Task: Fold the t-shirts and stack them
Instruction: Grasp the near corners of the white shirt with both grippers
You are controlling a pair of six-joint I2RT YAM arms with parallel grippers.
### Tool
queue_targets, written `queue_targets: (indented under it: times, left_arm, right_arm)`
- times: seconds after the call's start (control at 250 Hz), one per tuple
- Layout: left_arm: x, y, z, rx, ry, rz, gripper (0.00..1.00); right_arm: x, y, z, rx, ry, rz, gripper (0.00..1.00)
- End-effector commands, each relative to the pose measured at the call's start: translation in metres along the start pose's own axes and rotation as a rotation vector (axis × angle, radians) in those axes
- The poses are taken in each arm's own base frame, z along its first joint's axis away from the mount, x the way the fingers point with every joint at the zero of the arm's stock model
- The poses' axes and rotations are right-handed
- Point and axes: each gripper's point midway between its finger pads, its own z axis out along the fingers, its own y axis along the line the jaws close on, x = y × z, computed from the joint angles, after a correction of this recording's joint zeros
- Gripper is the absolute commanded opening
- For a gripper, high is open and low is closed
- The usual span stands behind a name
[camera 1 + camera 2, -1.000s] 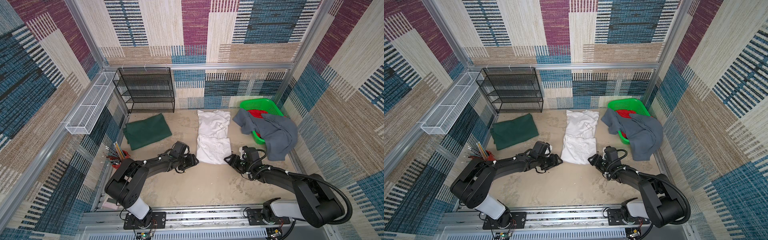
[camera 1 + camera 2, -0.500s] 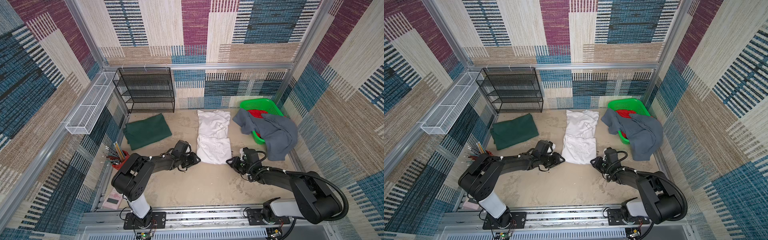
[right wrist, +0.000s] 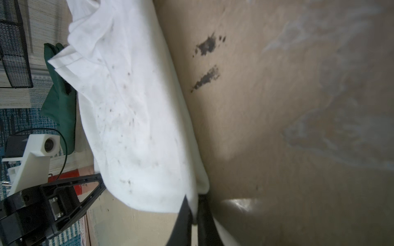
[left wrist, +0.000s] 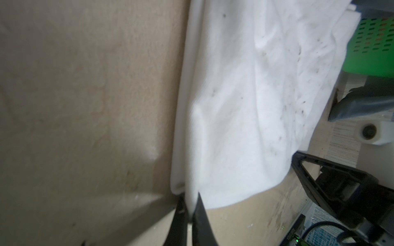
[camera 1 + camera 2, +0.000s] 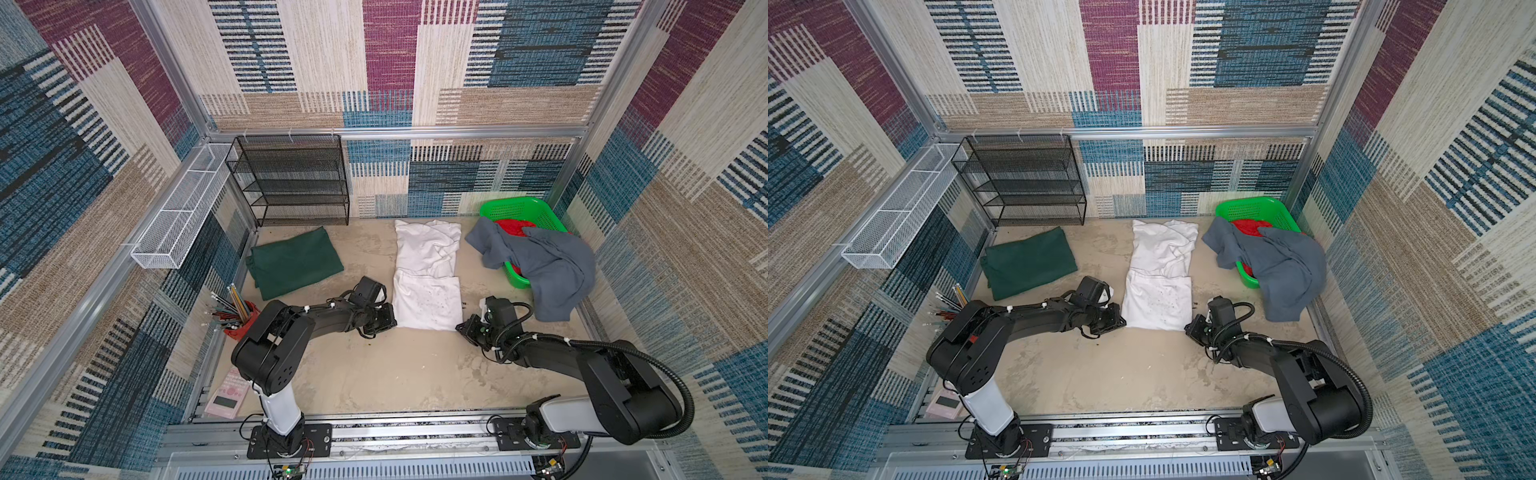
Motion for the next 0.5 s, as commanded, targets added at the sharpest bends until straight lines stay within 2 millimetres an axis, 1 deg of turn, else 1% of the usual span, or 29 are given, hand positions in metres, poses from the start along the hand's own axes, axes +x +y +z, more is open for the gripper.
queue_targets:
  times: [0.0, 0.096, 0.24, 0.496]
  left_arm:
    - [0.001, 0.002, 0.0, -0.022, 0.014, 0.039, 0.0]
    - [0.0, 0.002, -0.001, -0.031, 0.013, 0.043, 0.0]
    - [-0.002, 0.0, -0.006, -0.033, 0.001, 0.054, 0.0]
    - [-0.005, -0.01, -0.018, -0.008, -0.022, 0.068, 0.0]
  right_arm:
    - [0.007, -0.01, 0.003, 0.043, 0.037, -0.002, 0.0]
    - [0.007, -0.007, 0.004, 0.038, 0.046, -0.017, 0.0]
    - [0.005, -0.003, 0.0, 0.026, 0.032, -0.035, 0.0]
    - [-0.001, 0.014, -0.012, -0.021, 0.007, -0.088, 0.0]
